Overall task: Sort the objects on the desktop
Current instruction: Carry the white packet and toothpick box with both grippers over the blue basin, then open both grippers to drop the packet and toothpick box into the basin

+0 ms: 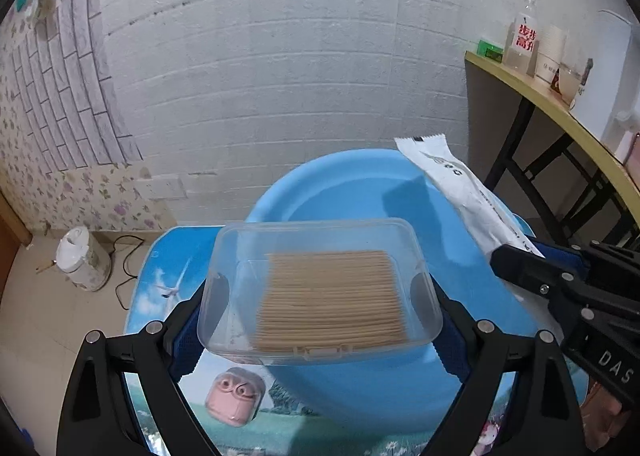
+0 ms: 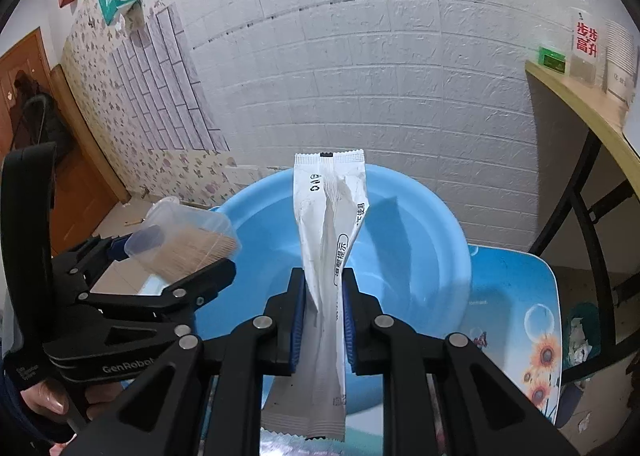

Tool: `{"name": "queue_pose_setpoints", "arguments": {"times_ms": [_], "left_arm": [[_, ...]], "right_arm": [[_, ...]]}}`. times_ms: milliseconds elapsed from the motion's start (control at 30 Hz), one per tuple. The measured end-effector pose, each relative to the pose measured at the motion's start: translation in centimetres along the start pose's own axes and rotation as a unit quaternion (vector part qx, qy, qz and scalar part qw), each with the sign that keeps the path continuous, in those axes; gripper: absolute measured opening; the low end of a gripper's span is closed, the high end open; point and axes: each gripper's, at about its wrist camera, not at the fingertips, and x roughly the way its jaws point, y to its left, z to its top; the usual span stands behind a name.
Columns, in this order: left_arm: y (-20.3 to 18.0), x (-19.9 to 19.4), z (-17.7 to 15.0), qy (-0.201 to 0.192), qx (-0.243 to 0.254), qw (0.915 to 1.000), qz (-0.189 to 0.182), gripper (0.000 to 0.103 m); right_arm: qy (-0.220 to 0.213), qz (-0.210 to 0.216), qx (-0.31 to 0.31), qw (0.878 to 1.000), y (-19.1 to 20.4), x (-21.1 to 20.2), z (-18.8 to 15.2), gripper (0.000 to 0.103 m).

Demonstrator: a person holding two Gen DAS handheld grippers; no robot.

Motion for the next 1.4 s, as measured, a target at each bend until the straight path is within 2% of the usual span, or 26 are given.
{"name": "queue_pose_setpoints", "arguments": {"times_ms": [333, 500, 633, 833, 1067, 1300, 1400], "left_arm": [[-0.9, 2.9, 0.0, 0.010, 0.028, 0.9995, 0.009, 0.093], [-2.1, 3.6, -0.8, -0.006, 0.071, 0.9970, 0.032, 0.093], [-2.7, 4.1, -1.2, -0.001, 0.090, 0.9955, 0.030, 0.093], [-2.9, 3.8, -1.8, -0.019, 0.120, 0.9917, 0.040, 0.094], [-3.0, 3.0, -2.7, -0.025, 0.146, 0.9887, 0.024, 0.095], [-2.5, 1.0, -2.7, -0.059, 0.160, 0.9850, 0.026, 0.098], [-1.9, 0.1, -2.5, -0.071, 0.150, 0.9859, 0.022, 0.101]], "right_arm": [[0.014, -0.004, 0.009, 1.000, -1.2, 2.8, 0.3, 0.018], [0.022, -0.009, 0.011, 1.000, -1.7, 3.7, -0.1, 0.018], [0.026, -0.010, 0.010, 1.000, -1.5, 4.3, -0.2, 0.018], [0.030, -0.008, 0.031, 0.999, -2.0, 4.5, -0.2, 0.018], [0.032, -0.007, 0.026, 0.999, -1.4, 4.5, -0.4, 0.018], [0.036, -0.007, 0.037, 0.999, -1.4, 4.6, -0.4, 0.018], [0.037, -0.007, 0.035, 0.999, -1.1, 4.7, -0.2, 0.018]]}}
